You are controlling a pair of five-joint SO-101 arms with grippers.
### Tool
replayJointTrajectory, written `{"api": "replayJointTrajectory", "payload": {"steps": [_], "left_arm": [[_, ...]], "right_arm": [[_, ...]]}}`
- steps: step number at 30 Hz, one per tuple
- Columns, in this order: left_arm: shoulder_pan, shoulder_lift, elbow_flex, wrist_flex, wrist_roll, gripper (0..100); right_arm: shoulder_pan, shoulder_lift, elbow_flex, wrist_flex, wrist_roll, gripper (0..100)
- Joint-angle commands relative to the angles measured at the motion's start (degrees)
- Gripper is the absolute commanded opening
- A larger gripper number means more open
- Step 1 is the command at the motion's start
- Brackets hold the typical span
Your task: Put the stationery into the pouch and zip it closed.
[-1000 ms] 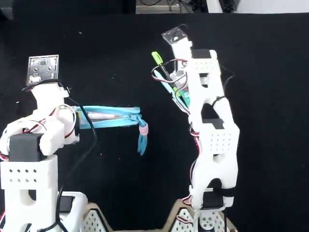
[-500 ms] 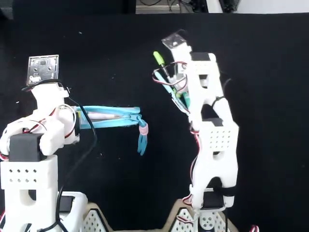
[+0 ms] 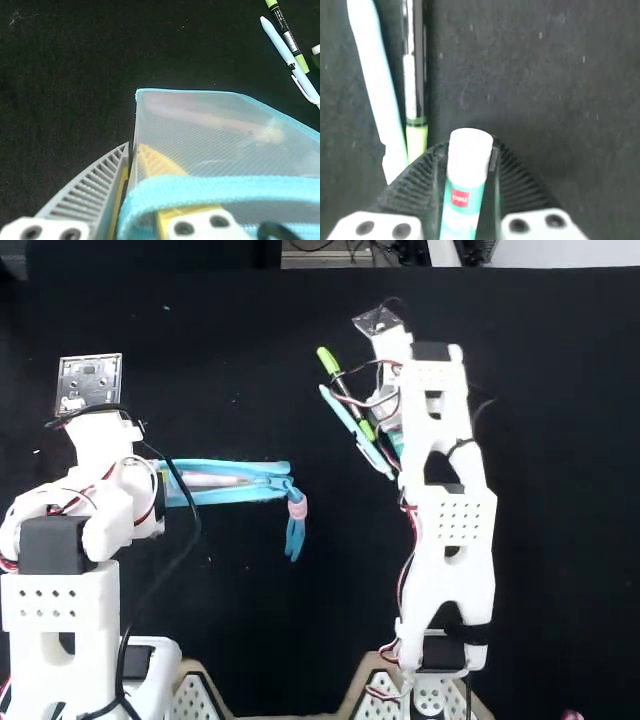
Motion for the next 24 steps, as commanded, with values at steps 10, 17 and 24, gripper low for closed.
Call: {"api": "replayJointTrajectory", "payload": {"steps": [10,17,24], "left_arm": [[-0.66,0.44,1.71,-0.18,0.44,3],[-0.66,0.44,1.71,-0.26,0.44,3],[-0.66,0.44,1.71,-0.44,0.44,3]], "right_arm": [[6.59,-1.19,-11.21,20.84,0.70,1.1],[11.60,-6.64,-3.91,20.84,2.55,1.1],[14.42,-18.24,15.87,16.09,4.04,1.1]]}}
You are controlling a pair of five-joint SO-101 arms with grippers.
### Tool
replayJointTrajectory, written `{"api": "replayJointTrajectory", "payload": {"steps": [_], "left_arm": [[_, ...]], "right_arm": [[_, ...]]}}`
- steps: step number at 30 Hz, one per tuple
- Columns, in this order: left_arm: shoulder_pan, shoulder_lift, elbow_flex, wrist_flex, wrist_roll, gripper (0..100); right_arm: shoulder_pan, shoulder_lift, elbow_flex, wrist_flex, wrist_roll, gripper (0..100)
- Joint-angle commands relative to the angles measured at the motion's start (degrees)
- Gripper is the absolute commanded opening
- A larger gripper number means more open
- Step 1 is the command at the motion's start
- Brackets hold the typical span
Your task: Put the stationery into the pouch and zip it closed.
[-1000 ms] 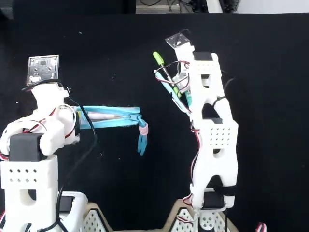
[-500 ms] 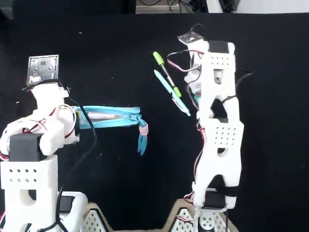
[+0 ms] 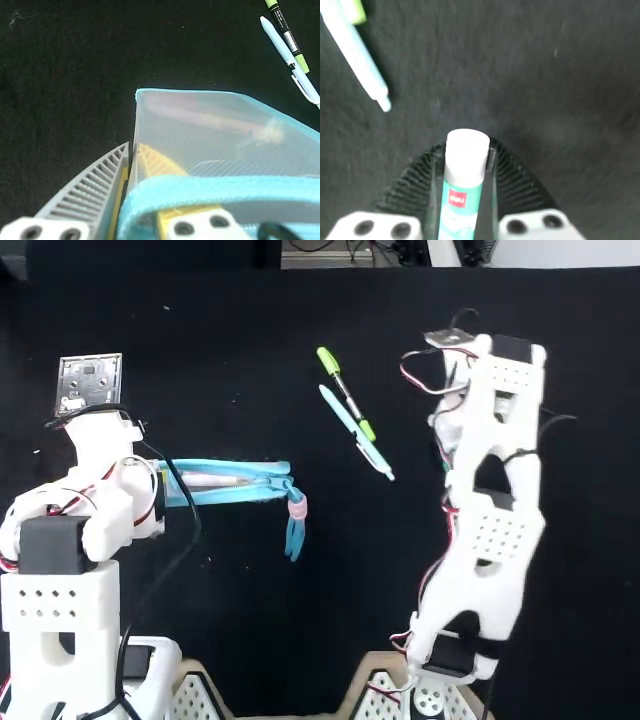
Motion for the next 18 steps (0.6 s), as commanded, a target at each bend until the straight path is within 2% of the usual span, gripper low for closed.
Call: {"api": "replayJointTrajectory", "payload": {"steps": [1,10,18], "left_arm": [[-0.66,0.44,1.71,-0.44,0.44,3],[-0.66,0.44,1.71,-0.44,0.44,3],[-0.66,0.44,2.59,-1.32,0.44,3]], "right_arm": [[1.14,-10.24,11.47,-4.75,2.55,1.1],[-2.46,-33.63,52.53,-32.35,3.43,1.1],[-12.13,-45.49,69.23,-36.04,3.43,1.3]]}}
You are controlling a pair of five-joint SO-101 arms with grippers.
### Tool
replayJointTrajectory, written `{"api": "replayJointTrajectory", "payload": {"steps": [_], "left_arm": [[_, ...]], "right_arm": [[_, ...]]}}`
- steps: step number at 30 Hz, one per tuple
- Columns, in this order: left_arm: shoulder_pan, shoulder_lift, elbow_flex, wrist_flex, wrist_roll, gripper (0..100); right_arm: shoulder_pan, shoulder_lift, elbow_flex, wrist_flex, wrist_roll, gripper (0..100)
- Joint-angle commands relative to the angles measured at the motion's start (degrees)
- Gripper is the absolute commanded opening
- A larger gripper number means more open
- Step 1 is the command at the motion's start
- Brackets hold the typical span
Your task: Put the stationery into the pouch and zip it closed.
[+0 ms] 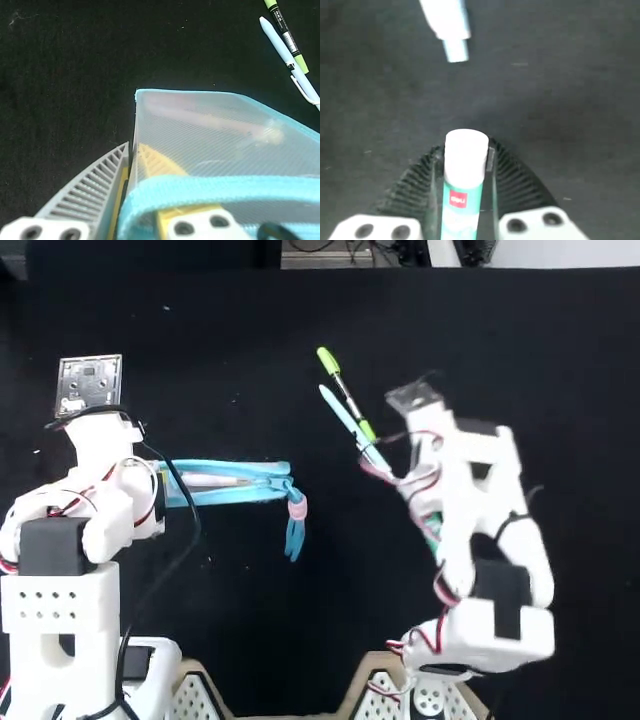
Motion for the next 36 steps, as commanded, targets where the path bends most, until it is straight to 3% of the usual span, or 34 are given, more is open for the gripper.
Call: {"api": "replayJointTrajectory", "payload": {"steps": [1,7,19,28,30,33,36], "left_arm": [[-0.66,0.44,1.98,-0.62,0.35,3],[-0.66,0.44,1.98,-0.35,0.35,3],[-0.66,0.44,1.98,-0.35,0.35,3],[-0.66,0.44,1.98,-0.35,0.35,3],[-0.66,0.44,1.98,-0.35,0.35,3],[-0.66,0.44,1.98,-0.35,0.35,3],[-0.66,0.44,1.98,-0.35,0.35,3]], "right_arm": [[-5.27,-5.41,2.77,-1.05,0.70,1.8],[-11.25,-5.41,4.44,-0.70,0.26,19.9],[-11.78,-5.23,4.09,-0.26,0.53,20.1],[-9.93,7.08,-4.70,3.25,0.62,20.1],[-10.20,8.57,-6.02,4.84,0.62,17.1],[-10.11,7.69,-6.11,5.01,0.35,1.4],[-9.76,3.12,-5.76,5.54,0.44,0.7]]}}
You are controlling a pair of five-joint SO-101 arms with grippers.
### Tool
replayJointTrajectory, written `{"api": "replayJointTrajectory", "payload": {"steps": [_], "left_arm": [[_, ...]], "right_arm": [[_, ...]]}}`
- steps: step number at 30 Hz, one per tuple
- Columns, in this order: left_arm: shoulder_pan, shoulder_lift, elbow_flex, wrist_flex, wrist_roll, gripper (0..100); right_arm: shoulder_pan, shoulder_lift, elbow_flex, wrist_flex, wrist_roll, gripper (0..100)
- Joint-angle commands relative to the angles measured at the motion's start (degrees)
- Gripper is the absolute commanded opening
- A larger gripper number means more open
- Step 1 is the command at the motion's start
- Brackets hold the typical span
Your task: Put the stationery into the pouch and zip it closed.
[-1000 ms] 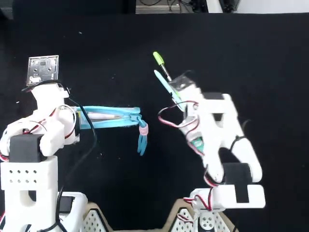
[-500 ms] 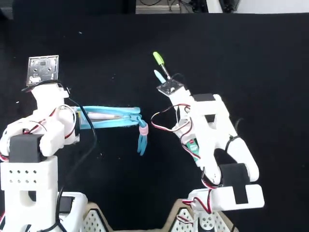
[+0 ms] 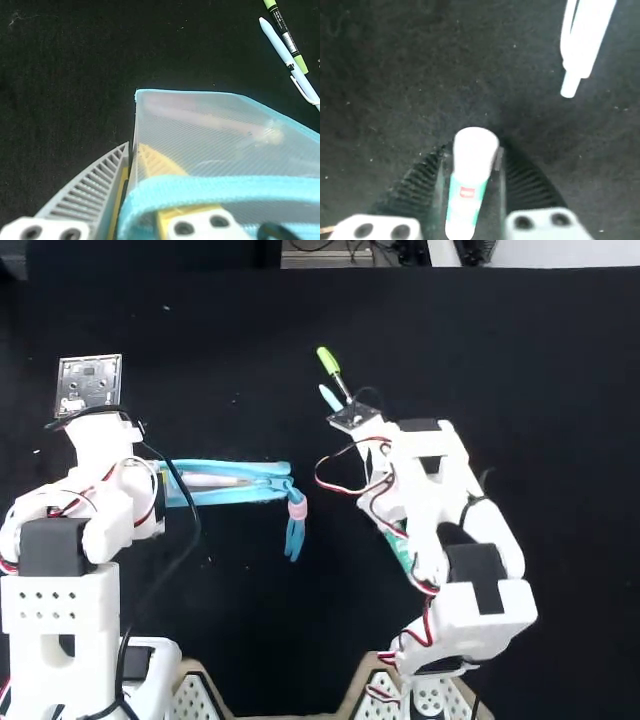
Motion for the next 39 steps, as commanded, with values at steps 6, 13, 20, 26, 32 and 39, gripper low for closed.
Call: {"api": "replayJointTrajectory", "payload": {"steps": [6,13,20,26,32,39], "left_arm": [[-0.66,0.44,1.89,-0.26,0.35,3],[-0.66,0.44,1.89,-0.26,0.35,3],[-0.66,0.44,1.89,-0.35,0.35,3],[-0.66,0.44,1.89,-0.26,0.35,3],[-0.66,0.44,1.89,-0.26,0.35,3],[-0.66,0.44,1.89,-0.26,0.35,3]], "right_arm": [[0.62,-24.57,3.30,6.68,0.35,1.0],[0.62,-53.23,3.38,13.54,-3.16,1.1],[-12.57,-75.03,-2.68,13.01,-16.00,1.1],[-30.24,-86.29,-2.51,0.09,-18.46,1.1],[-42.20,-88.48,1.54,-15.82,-18.55,1.1],[-47.47,-88.40,18.07,-39.12,-18.20,1.1]]}}
